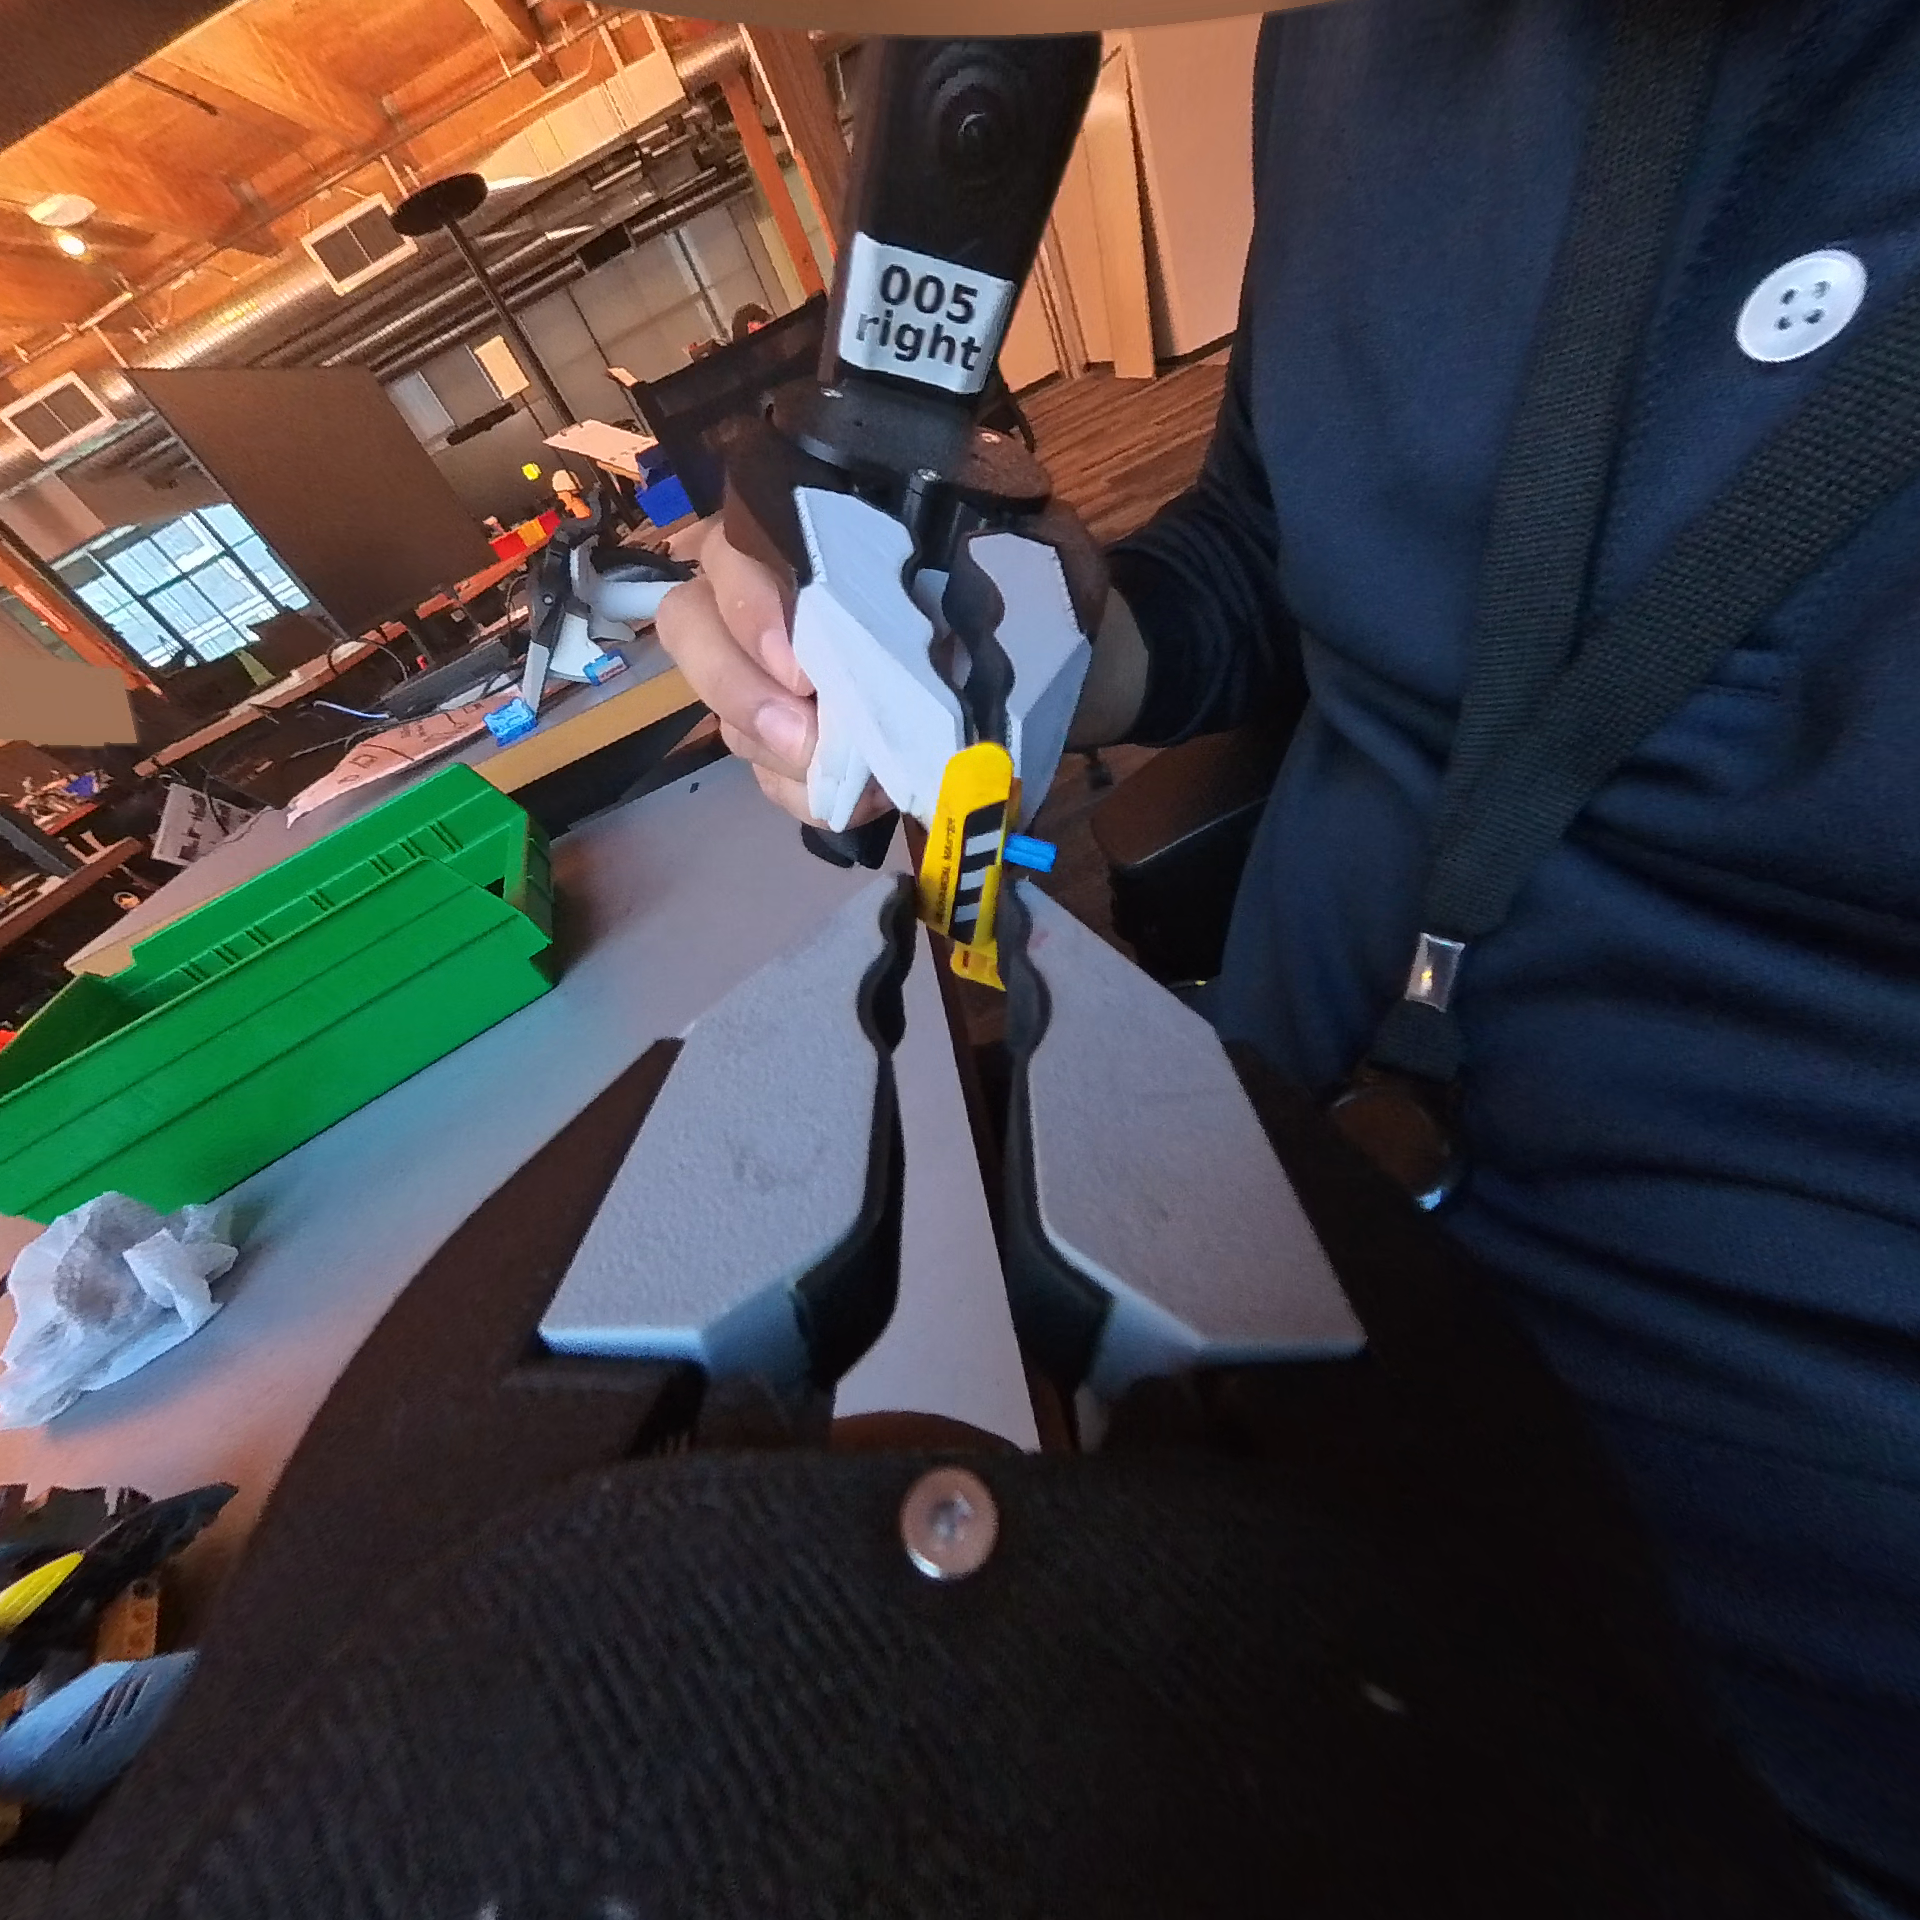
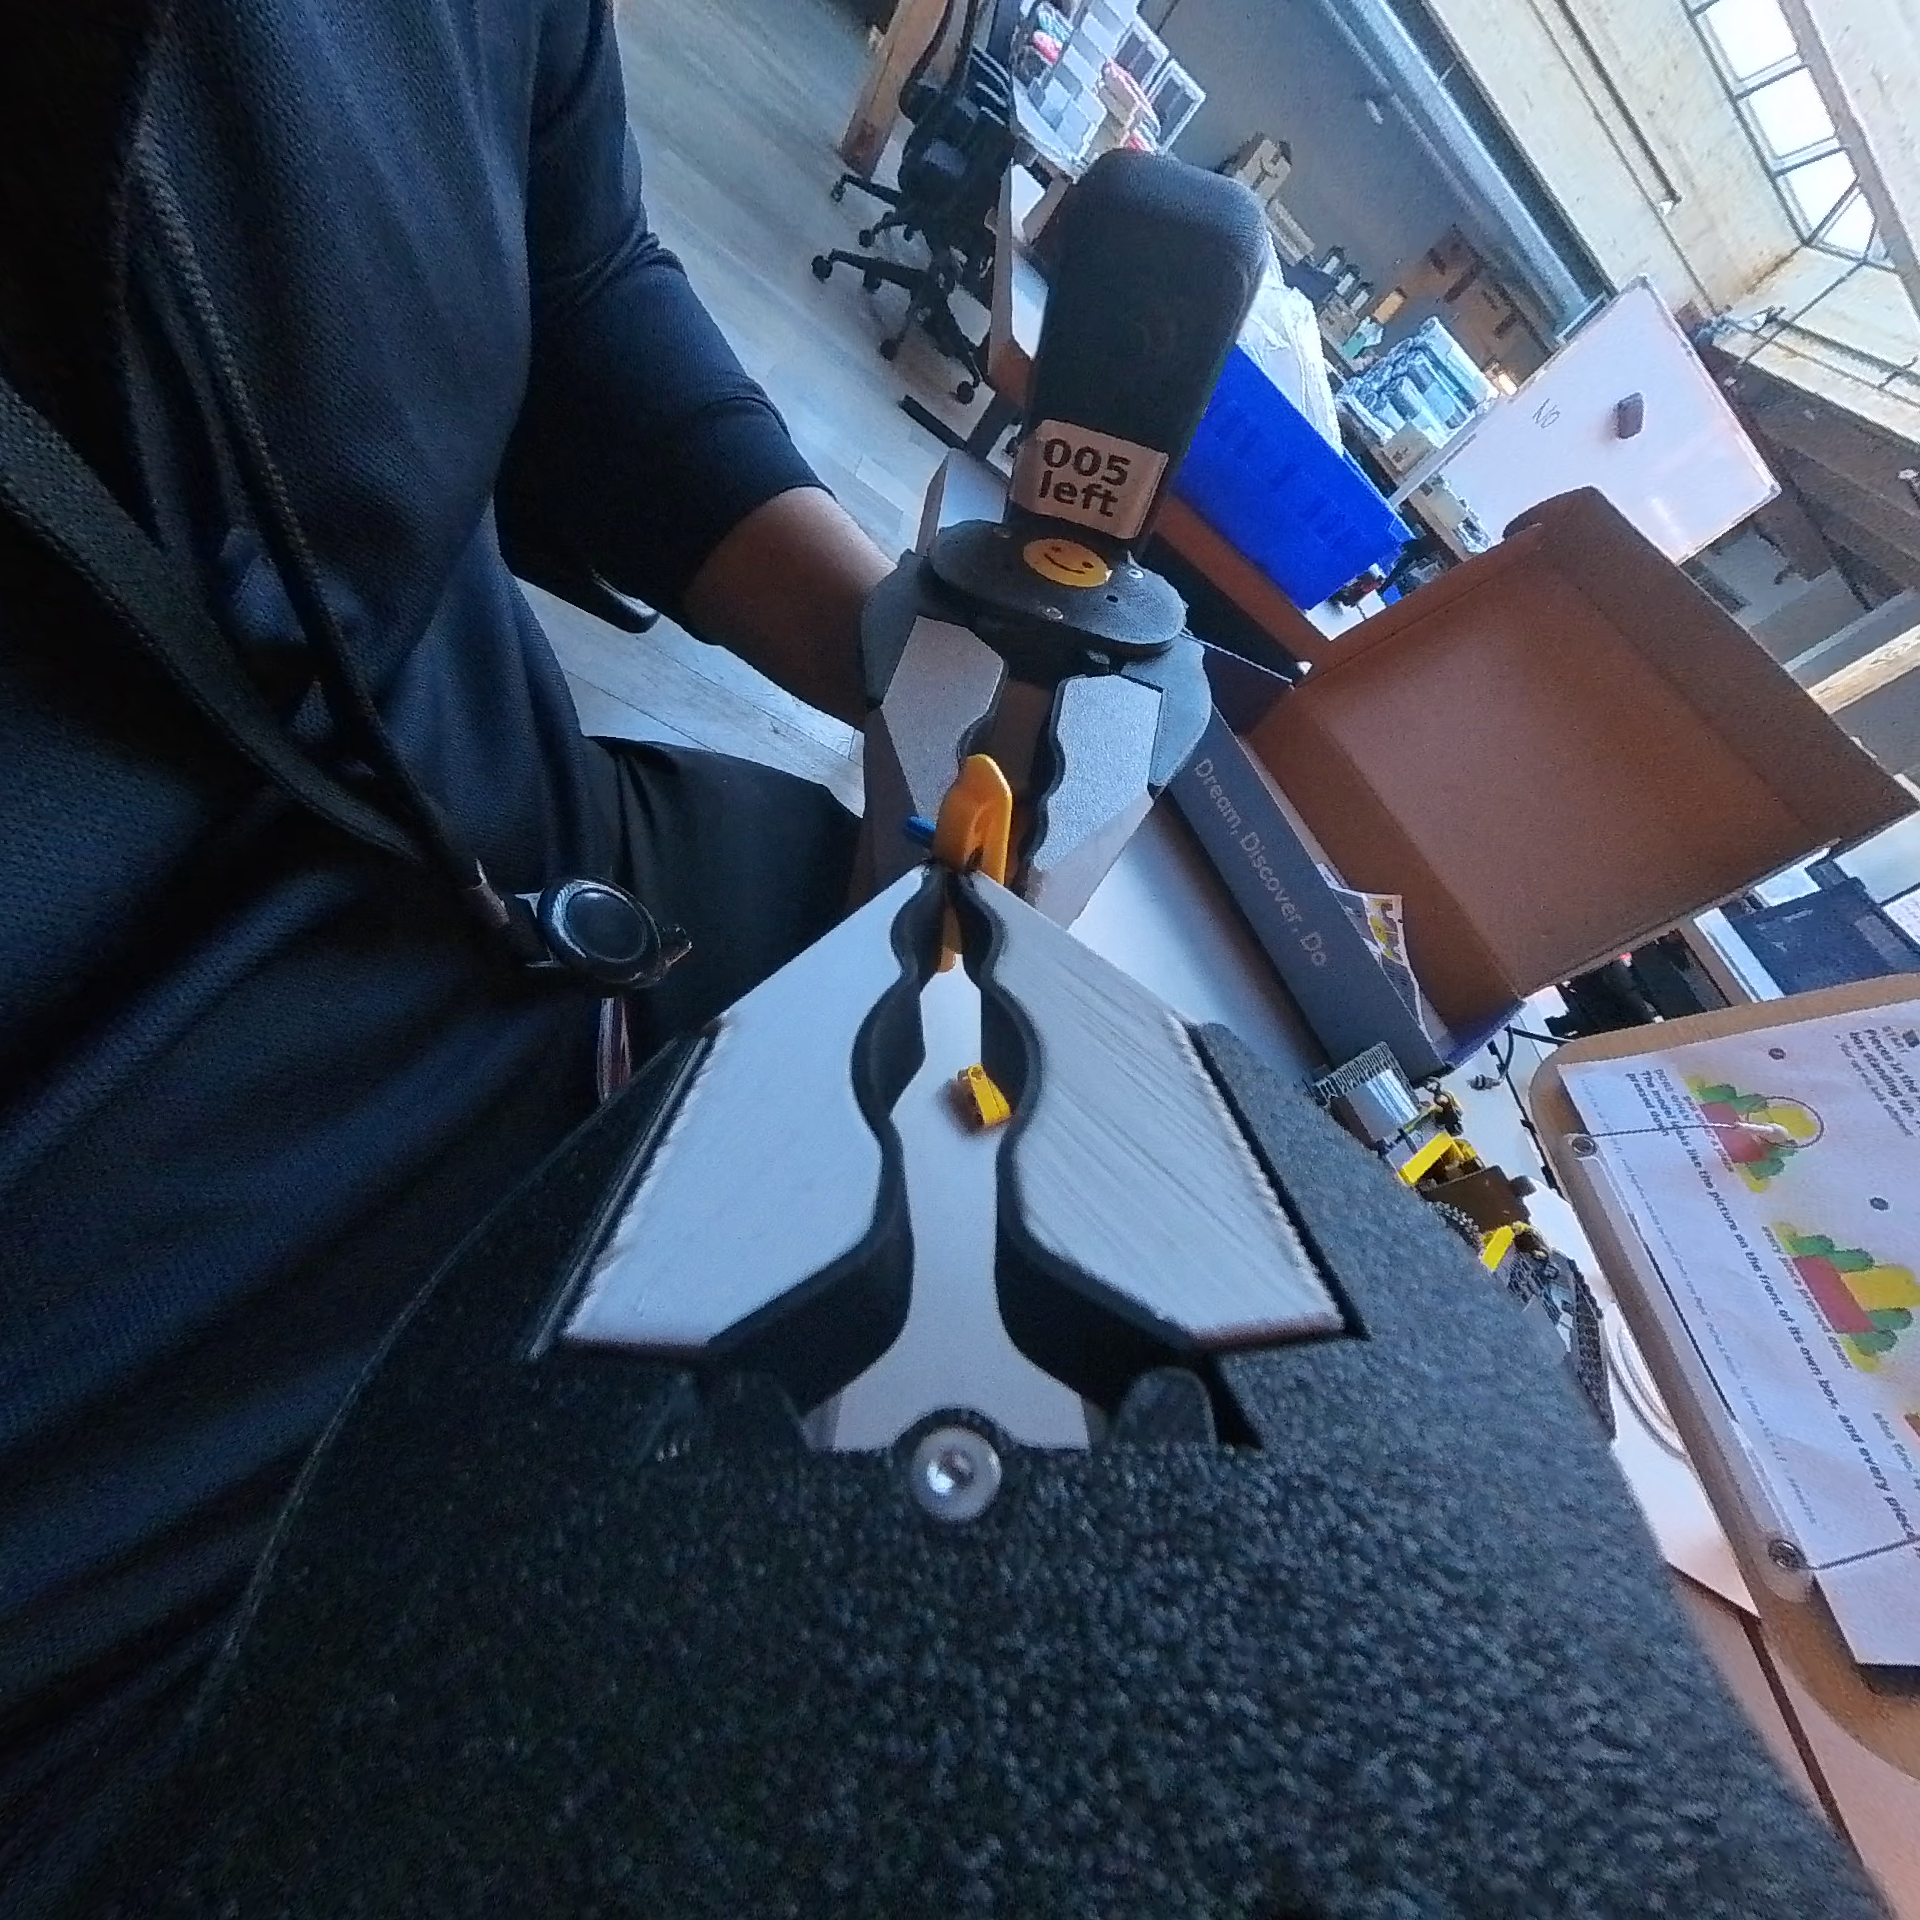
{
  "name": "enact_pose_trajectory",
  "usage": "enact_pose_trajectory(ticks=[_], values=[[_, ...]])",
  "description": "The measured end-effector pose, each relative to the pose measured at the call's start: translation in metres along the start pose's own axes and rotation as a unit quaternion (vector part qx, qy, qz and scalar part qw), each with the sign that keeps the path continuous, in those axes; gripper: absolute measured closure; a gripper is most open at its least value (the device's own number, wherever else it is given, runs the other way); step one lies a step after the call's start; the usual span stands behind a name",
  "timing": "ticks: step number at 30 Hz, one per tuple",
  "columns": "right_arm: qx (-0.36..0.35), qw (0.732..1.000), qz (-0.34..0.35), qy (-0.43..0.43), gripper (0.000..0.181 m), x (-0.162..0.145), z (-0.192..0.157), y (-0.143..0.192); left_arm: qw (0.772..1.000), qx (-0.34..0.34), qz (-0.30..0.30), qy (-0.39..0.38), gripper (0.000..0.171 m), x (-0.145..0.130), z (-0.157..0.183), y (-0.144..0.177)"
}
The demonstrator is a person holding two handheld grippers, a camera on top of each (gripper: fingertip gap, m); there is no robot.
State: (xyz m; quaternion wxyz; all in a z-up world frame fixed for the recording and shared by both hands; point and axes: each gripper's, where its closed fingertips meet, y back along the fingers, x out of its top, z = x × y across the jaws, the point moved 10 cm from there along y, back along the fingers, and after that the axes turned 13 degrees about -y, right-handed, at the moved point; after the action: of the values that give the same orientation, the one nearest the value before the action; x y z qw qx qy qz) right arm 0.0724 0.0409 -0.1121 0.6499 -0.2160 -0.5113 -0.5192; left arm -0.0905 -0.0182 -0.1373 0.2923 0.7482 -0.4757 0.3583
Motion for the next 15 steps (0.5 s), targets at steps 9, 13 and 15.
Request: enact_pose_trajectory(ticks=[9, 13, 15], values=[[-0.014, 1.0, -0.002, 0.021, 0.181, -0.0024, -0.0056, -0.0021, 0.997, -0.04, 0.011, 0.061, 0.159, -0.0041, -0.0005, -0.0007], [0.015, 1.0, 0.02, -0.003, 0.18, -0.0052, -0.0081, -0.001, 0.996, -0.064, 0.018, 0.066, 0.159, -0.0026, 0.0019, -0.0026], [0.024, 0.999, 0.027, -0.02, 0.177, -0.007, -0.0084, -0.0011, 0.995, -0.066, 0.02, 0.069, 0.159, -0.0029, 0.0023, -0.0026]])
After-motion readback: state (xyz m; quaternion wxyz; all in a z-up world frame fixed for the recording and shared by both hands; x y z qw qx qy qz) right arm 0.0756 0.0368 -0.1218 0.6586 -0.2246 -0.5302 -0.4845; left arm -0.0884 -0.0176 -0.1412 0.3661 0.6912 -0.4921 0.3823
